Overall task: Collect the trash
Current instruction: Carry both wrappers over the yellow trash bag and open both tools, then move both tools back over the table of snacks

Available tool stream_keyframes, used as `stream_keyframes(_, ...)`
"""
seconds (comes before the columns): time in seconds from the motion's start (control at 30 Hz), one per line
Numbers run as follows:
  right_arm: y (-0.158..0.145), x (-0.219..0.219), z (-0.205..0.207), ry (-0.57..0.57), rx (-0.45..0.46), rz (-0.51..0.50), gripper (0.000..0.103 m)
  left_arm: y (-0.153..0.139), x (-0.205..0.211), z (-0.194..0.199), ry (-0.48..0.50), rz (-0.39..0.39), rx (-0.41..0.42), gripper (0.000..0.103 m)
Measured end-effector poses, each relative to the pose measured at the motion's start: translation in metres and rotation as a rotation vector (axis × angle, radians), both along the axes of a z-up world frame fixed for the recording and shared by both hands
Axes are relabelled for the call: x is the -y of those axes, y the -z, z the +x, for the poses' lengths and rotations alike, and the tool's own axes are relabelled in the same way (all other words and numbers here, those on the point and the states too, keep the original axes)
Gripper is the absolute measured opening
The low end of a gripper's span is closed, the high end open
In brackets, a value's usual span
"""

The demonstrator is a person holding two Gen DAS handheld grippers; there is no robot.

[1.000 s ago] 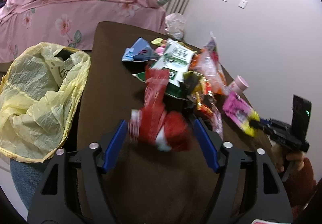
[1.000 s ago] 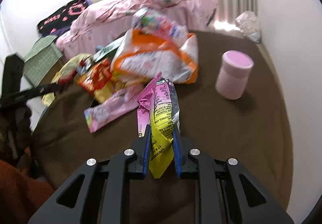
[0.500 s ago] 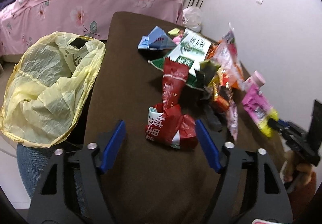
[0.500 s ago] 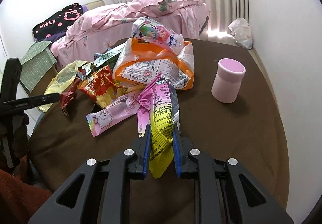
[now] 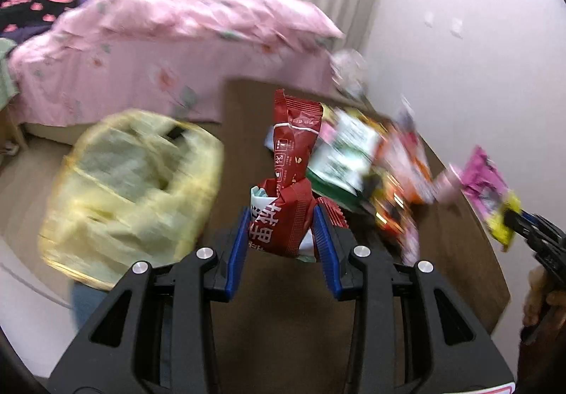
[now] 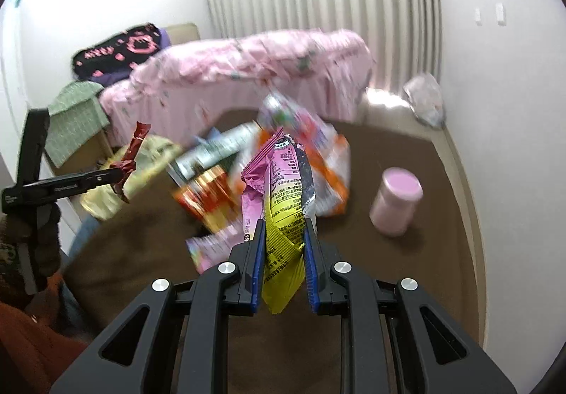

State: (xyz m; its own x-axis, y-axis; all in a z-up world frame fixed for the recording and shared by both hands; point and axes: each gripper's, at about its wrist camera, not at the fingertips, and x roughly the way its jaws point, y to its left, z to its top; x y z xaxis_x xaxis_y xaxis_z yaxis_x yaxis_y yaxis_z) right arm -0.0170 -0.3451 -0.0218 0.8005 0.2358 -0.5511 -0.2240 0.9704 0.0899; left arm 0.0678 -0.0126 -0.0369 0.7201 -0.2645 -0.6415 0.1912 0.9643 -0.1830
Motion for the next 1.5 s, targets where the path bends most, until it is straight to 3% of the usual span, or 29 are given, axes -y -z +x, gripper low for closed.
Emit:
stream_keyframes(0.17,-0.039,-0.057,0.035,-0.177,0.081,-0.028,0.019,-0.01,-0.067,0.02,-0.206,-0.018,0.022,0.035)
stream_keyframes(0.33,-0.04,-0.137,0.111,-0.379,-0.025,0.025,0.019,-0.006,-0.106,0.023,-0.342,-0.044,0.044,0.035)
stream_keyframes(0.47,-0.007,-0.216,0.181,-0.532,-0.195,0.015,0.019,0.007,-0.122,0.034,-0.397,-0.051,0.034,0.035)
stream_keyframes(0.67,0.061,-0.308,0.254,-0.669,-0.441,-0.076,0.019,0.035,-0.138,0.063,-0.458,-0.086,-0.025,0.035)
stream_keyframes(0.73,0.08,-0.326,0.27,-0.664,-0.5,-0.113,0.019,0.044,-0.14,0.079,-0.454,-0.124,-0.058,0.035)
stream_keyframes(0.77,0.088,-0.331,0.279,-0.645,-0.511,-0.141,0.019,0.048,-0.14,0.085,-0.447,-0.133,-0.07,0.035)
stream_keyframes(0.87,0.096,-0.33,0.302,-0.499,-0.433,-0.237,0.019,0.065,-0.137,0.108,-0.426,-0.154,-0.125,0.035)
stream_keyframes(0.97,0.095,-0.316,0.312,-0.443,-0.432,-0.181,0.019,0.086,-0.137,0.125,-0.41,-0.171,-0.191,0.035)
stream_keyframes(1.07,0.098,-0.308,0.308,-0.455,-0.421,-0.166,0.019,0.102,-0.139,0.138,-0.435,-0.135,-0.244,0.035)
stream_keyframes(1.23,0.087,-0.311,0.297,-0.485,-0.35,-0.177,0.019,0.104,-0.143,0.138,-0.495,-0.053,-0.235,0.035)
stream_keyframes(1.4,0.086,-0.317,0.291,-0.505,-0.358,-0.16,0.021,0.099,-0.157,0.129,-0.512,-0.158,-0.206,0.04)
stream_keyframes(1.47,0.087,-0.319,0.291,-0.514,-0.364,-0.152,0.039,0.093,-0.164,0.123,-0.528,-0.201,-0.181,0.05)
stream_keyframes(1.5,0.087,-0.321,0.291,-0.525,-0.369,-0.137,0.041,0.089,-0.167,0.12,-0.542,-0.215,-0.167,0.056)
